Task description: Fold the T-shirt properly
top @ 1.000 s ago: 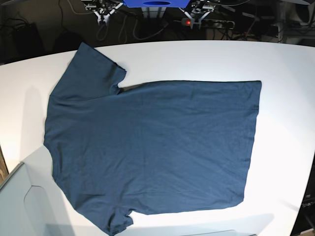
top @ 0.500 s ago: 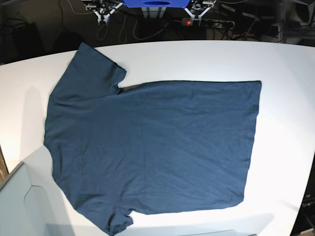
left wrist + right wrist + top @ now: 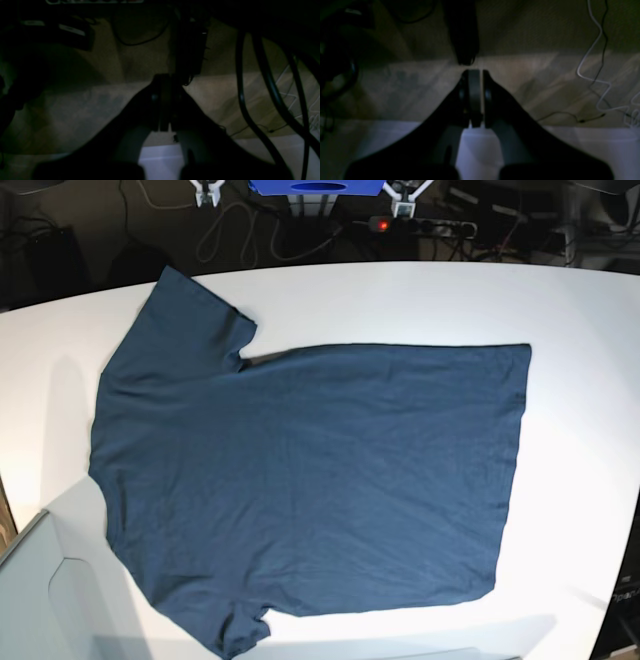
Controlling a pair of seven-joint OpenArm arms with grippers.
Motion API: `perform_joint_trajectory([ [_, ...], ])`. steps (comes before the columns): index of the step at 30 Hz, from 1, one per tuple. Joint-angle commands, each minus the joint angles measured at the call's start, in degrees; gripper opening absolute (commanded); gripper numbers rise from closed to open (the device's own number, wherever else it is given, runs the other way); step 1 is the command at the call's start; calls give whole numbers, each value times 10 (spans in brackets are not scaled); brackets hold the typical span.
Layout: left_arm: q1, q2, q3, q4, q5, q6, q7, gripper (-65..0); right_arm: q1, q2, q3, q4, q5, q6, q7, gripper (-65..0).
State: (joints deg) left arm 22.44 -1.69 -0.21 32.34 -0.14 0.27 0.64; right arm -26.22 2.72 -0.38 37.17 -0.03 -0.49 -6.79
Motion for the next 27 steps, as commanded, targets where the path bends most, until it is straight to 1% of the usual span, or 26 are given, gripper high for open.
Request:
perform_joint_trajectory([
  [1,26,-6,0,27,-2,-2,-2,-650,-24,6,1,29,0,5,1,-649],
  [7,127,-20,0,193,-2,-2,-2,-650,-134,28,1,217,0,5,1,-649],
  [8,144,-28,0,219,-2,-2,-2,-650,-151,30,1,251,0,5,-6,-649],
  [10,173,-38,0,271,-3,-2,-2,-650,-181,36,1,315,-1,5,-29,-649],
  [13,217,-41,-1,349,-3,-2,-2,-650,-221,42,1,410,-1,5,-64,-649],
  [15,244,-50,-1,400,-3,-2,-2,-650,-245,44,3,469,-2,4,-82,-649],
  [18,289,-57,-1,480,-3,-2,-2,-650,-282,56,2,557,-2,4,-111,-649],
  [21,326,-71,-2,548,-3,-1,-2,-650,-312,59,4,632,-3,4,-136,-649],
  [23,347,-74,-3,590,-3,-1,-2,-650,-331,67,5,678,-23,4,-149,-649],
  [25,364,-74,-22,628,-3,-1,-2,-650,-343,68,3,717,-45,4,-165,-645],
  [27,377,-74,-39,659,-3,-2,-2,-650,-350,66,3,753,-69,4,-185,-607],
])
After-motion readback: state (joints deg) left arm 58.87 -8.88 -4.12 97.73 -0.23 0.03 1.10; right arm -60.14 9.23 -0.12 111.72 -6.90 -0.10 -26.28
